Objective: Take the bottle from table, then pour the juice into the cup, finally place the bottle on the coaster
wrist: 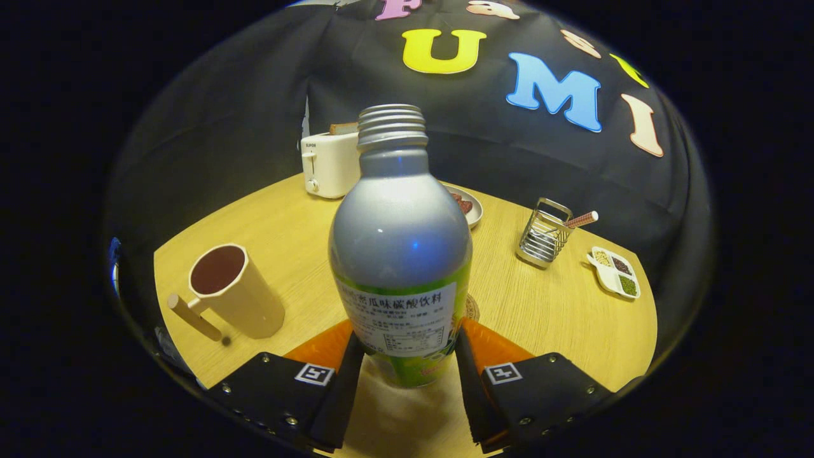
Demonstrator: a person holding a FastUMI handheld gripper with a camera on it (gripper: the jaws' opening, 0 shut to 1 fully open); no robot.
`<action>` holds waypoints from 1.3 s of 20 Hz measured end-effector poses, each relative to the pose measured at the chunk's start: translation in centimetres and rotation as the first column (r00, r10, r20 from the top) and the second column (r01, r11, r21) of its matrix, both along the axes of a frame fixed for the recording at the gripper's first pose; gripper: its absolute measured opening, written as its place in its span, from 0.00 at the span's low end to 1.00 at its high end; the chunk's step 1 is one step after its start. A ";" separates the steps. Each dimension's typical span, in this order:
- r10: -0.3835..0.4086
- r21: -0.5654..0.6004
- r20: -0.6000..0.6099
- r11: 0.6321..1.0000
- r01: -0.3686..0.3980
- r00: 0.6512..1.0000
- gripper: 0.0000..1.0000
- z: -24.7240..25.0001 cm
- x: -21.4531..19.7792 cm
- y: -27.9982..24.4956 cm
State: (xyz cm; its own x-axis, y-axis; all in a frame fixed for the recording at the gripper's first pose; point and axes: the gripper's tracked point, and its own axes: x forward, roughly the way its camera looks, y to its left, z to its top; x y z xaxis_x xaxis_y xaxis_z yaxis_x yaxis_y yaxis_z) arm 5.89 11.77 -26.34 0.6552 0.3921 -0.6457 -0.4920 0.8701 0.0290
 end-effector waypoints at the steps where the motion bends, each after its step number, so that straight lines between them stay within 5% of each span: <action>1: -0.009 0.009 0.004 1.000 0.009 1.000 0.71 -0.1 0.4 0.0; 14: -0.133 0.119 0.079 0.985 0.123 0.988 0.74 -1.5 7.1 0.3; 26: -0.150 0.099 0.072 0.985 0.142 0.986 0.79 -3.5 8.4 0.1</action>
State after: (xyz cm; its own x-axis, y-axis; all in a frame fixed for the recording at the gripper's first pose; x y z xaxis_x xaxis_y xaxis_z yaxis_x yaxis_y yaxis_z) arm 14.31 11.86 -29.89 0.7572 0.3444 -0.5550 -0.3639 0.9280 0.0795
